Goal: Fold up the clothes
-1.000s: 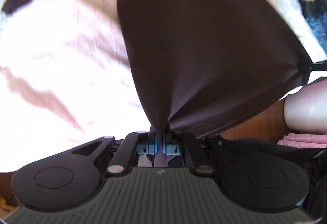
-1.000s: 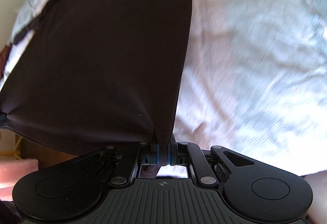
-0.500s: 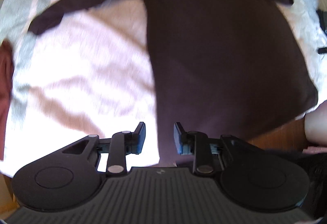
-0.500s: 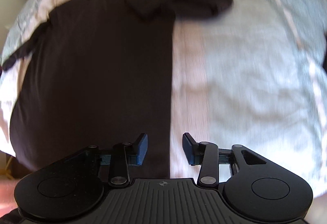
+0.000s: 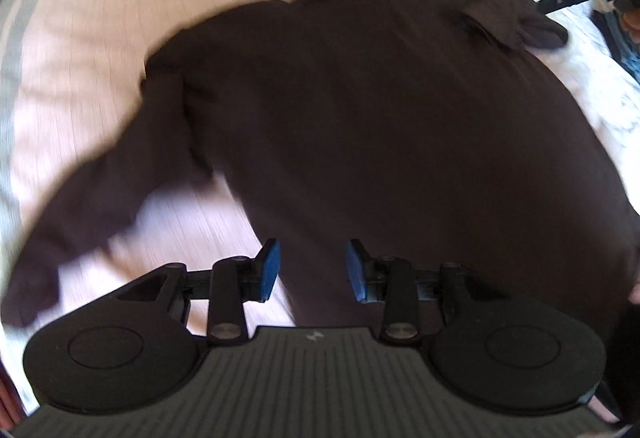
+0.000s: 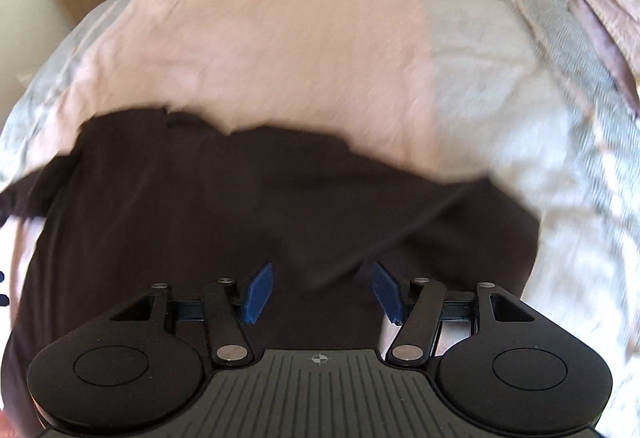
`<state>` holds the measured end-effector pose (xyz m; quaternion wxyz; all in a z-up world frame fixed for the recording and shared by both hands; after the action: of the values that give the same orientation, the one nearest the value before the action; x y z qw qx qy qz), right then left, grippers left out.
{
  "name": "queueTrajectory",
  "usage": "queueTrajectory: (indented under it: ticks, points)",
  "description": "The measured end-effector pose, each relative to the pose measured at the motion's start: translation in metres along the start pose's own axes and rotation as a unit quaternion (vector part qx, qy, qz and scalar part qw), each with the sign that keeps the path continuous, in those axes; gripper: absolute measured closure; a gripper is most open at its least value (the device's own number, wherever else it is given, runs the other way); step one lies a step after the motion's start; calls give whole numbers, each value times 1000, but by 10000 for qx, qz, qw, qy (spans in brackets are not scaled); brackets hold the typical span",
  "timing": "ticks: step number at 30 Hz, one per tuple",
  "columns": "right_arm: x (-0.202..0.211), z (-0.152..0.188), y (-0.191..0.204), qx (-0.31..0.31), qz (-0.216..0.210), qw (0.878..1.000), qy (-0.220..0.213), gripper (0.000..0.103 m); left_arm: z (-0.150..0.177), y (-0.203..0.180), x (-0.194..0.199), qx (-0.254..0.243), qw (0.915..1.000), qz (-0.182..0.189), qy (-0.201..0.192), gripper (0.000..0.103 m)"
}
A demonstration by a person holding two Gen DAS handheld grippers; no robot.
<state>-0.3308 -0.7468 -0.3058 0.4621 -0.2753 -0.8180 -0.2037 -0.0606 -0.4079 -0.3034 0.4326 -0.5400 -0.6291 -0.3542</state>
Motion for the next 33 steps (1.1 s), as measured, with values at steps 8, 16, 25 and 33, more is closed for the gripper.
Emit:
queueTrajectory:
  ticks: [8,16,25,33]
  points:
    - [-86,-101,-46,676,-887,9937,-58,44,-139,40,-86,-215,9981,-369,-443,68]
    - [-162,-125,-26,1051,-2229,9676,549,44,-217,54,-163,-127,9993,-74,-333,68]
    - [-151,-107,-19,1291,-2023,9683,691,101,-220,38,-136,-777,9964,269,-182,101]
    - [-135,-143,-42,1358,-1047,9833,-615,100,-206,56,-179,-418,9984,-312,-222,88]
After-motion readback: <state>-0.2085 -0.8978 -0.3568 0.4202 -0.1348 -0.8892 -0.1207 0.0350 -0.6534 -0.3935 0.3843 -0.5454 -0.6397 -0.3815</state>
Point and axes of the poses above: each gripper's, at about its wrist camera, not at the fingertips, and x roughly against the way its jaws point, y to its left, z to its underside, the point moved 9 cm from there along -x, roughly the way its jaws point, and after that the axes turned 7 degrees about x, right-handed, at the moved point
